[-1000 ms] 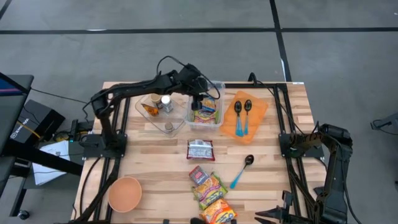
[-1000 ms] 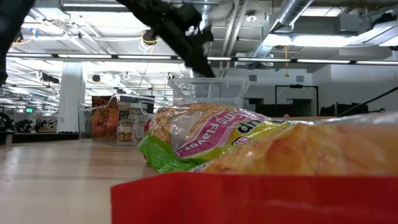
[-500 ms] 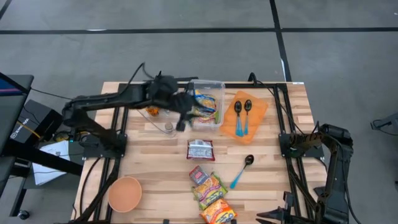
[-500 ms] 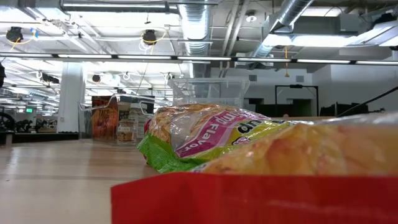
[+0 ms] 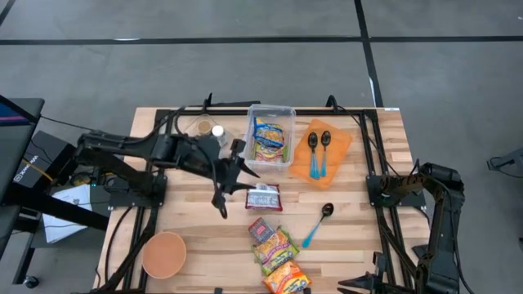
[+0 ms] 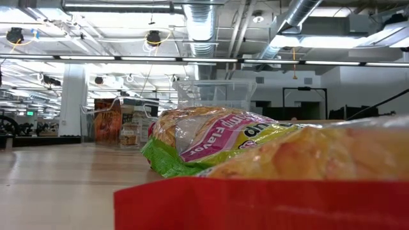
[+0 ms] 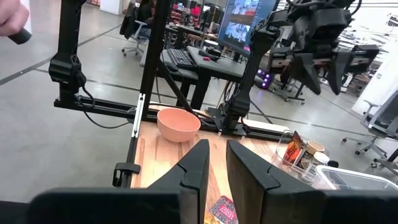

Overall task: Pick & Place Food Item
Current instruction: Put the red noodle pack into the white bin

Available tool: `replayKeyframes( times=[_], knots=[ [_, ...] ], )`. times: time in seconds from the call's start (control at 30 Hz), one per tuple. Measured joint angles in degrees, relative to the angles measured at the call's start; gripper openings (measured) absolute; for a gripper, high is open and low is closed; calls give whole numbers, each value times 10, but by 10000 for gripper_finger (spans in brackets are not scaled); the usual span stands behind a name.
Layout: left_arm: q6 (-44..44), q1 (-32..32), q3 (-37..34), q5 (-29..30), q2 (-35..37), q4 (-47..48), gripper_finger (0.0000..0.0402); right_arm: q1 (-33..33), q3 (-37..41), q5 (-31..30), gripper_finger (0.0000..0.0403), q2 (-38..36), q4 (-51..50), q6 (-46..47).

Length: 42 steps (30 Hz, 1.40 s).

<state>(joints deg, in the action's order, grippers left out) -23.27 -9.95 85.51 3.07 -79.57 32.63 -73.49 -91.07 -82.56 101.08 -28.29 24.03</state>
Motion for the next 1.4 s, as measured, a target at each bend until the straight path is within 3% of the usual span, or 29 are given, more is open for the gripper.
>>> replayKeyframes(
  times=[0.2,0.37,0.73,0.87,0.97,1.17,1.4],
  knots=[
    [2,-5,-54,13,3,22,127,0,0,1,51,0,0,0],
    [15,-35,-172,58,2,6,127,0,0,2,51,0,0,0],
    [-8,-158,-457,221,-18,-268,127,7,0,2,51,1,0,0],
    [-67,-195,-479,292,-64,-348,127,14,0,2,51,1,0,0],
    [-117,-204,-479,307,-110,-400,134,17,0,6,51,1,0,0],
    [-235,-200,-479,423,-193,-499,185,24,0,20,51,1,-2,8],
    [-284,-188,-479,416,-207,-546,245,19,0,20,51,1,-15,15]
  ],
)
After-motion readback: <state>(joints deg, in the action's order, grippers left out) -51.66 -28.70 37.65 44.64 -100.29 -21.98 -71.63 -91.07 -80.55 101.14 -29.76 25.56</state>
